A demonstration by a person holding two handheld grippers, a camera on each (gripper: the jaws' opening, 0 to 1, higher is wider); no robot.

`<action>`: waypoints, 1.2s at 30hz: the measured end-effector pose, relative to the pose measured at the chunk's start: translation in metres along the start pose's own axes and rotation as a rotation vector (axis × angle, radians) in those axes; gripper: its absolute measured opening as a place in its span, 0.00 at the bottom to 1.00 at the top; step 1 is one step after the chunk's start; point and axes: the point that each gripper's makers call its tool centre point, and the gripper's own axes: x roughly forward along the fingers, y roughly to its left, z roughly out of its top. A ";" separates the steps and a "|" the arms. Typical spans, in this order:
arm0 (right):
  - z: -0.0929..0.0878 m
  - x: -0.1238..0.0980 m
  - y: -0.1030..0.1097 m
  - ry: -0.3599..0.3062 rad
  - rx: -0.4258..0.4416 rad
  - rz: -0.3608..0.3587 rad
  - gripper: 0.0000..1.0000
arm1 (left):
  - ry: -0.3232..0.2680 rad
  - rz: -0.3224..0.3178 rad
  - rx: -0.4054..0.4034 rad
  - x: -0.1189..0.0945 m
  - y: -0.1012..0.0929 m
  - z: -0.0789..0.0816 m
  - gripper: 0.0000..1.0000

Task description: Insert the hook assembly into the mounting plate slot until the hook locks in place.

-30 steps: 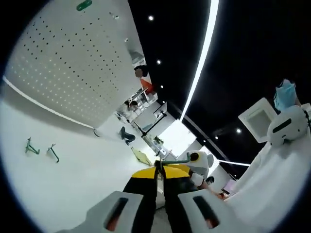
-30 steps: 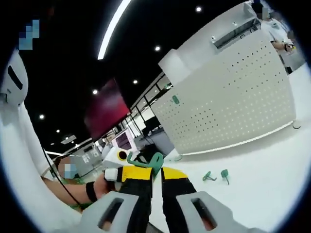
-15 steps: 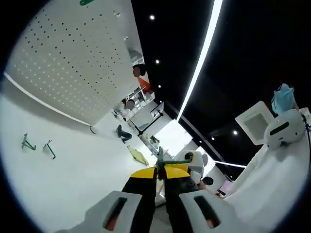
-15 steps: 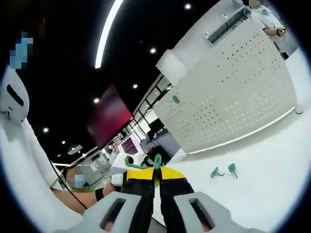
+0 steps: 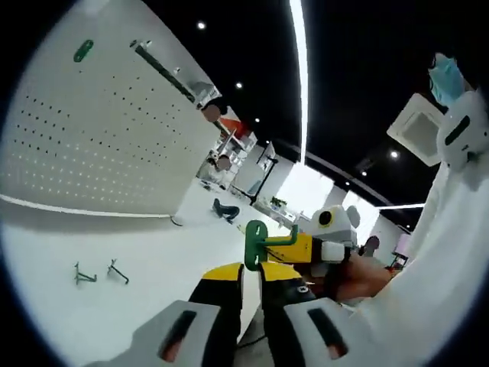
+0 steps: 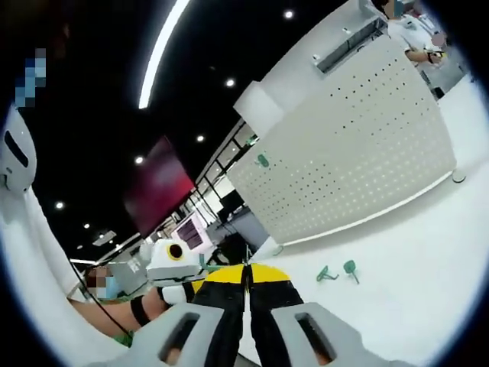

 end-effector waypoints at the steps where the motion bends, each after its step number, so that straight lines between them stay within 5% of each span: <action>1: 0.000 0.000 -0.002 -0.002 0.006 -0.010 0.00 | 0.001 0.025 0.030 0.000 0.004 0.002 0.09; 9: -0.005 0.000 -0.008 0.030 -0.050 -0.058 0.00 | 0.042 0.076 0.112 0.003 0.003 0.000 0.14; 19: -0.008 0.000 -0.011 0.044 -0.081 -0.077 0.00 | 0.036 0.098 0.105 0.004 -0.001 0.004 0.03; 36: -0.008 -0.002 -0.012 0.071 -0.172 -0.125 0.00 | 0.016 0.111 0.069 0.009 -0.001 0.006 0.08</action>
